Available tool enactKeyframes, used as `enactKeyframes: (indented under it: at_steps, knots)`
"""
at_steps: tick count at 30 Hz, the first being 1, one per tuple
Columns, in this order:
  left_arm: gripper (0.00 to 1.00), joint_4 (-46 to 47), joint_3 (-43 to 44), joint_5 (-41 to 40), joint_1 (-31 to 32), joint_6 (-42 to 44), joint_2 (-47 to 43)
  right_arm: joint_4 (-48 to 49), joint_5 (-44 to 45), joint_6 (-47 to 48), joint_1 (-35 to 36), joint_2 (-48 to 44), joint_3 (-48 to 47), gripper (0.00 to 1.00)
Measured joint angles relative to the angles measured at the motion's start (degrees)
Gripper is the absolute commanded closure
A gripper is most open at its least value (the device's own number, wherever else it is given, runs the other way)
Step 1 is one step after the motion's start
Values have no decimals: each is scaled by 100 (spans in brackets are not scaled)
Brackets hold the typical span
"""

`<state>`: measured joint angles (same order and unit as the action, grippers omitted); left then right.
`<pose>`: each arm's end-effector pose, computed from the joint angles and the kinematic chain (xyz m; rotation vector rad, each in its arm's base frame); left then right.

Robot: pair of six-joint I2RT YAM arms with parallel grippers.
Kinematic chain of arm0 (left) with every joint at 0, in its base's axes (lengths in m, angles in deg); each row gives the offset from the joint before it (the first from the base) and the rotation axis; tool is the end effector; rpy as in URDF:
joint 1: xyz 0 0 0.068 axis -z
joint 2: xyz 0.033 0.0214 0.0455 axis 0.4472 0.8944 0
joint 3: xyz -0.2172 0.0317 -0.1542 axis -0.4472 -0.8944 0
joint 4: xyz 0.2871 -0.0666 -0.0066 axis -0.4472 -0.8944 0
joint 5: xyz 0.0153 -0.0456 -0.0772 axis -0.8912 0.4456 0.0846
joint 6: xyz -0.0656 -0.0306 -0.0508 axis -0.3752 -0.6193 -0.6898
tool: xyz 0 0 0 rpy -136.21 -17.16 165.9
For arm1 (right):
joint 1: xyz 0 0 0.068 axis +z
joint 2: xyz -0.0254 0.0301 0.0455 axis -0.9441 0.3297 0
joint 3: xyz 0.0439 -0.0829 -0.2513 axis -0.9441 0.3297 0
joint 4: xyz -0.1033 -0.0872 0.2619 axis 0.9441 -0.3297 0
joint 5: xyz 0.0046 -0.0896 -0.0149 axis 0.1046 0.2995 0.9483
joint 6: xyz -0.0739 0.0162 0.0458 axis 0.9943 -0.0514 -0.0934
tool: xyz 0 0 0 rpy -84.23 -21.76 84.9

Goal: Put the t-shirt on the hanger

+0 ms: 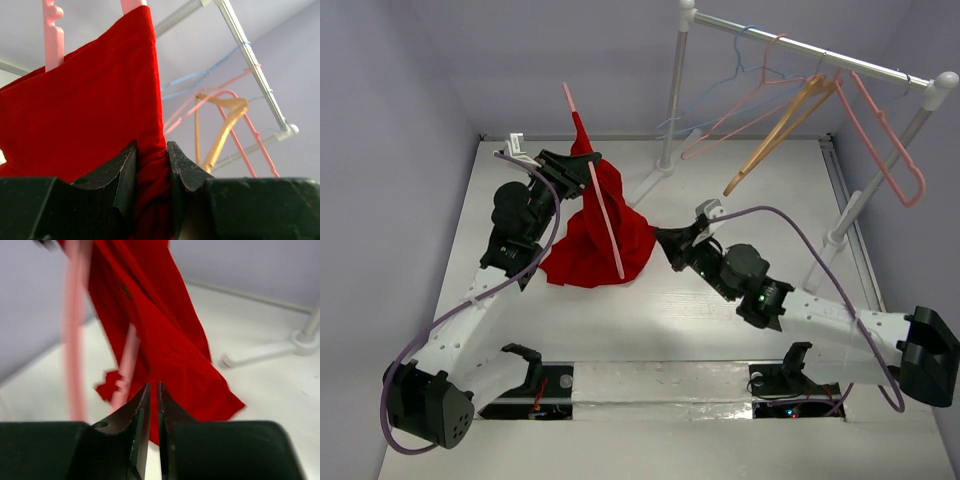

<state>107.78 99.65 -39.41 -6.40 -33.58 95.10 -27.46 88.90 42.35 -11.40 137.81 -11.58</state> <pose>0.2936 -0.1177 0.3966 -0.2527 1.3303 -1.1345 0.1852 0.2701 0.3019 -0.4211 1.4239 0.7611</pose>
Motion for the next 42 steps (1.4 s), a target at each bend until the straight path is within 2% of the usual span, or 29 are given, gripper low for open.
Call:
enactKeyframes:
  at_steps: [2,3,6,10,17,21,24,26,27,29,36,42]
  knots:
    - [100,-2,2,170,-33,-70,-2,-177,-310,-63,-286,284,-2,70]
    - [100,-2,2,238,-44,-94,-4,-258,-483,-33,-420,415,-7,58]
    - [100,-52,2,407,-81,-157,-48,-566,-944,109,-732,883,-155,43]
    - [100,-111,2,529,-85,-179,-177,-863,-1425,382,-946,1554,-708,39]
    - [100,-186,2,675,-153,-203,-369,-918,-1860,861,-957,2068,-1248,39]
    - [100,-201,2,699,-153,-216,-374,-911,-1991,962,-957,2326,-1434,42]
    - [100,-216,2,719,-153,-219,-374,-896,-2109,986,-957,2426,-1434,60]
    - [100,-216,2,741,-160,-223,-374,-883,-2175,975,-957,2476,-1432,77]
    - [100,-216,2,752,-168,-229,-374,-866,-2212,949,-957,2492,-1429,90]
    - [100,-210,2,767,-192,-262,-374,-774,-2293,870,-957,2496,-1397,99]
    - [100,181,2,704,-192,-590,-365,-321,-2540,407,-914,2452,-874,100]
    - [100,470,74,234,-243,-669,-205,44,-2465,33,-669,2081,-352,100]
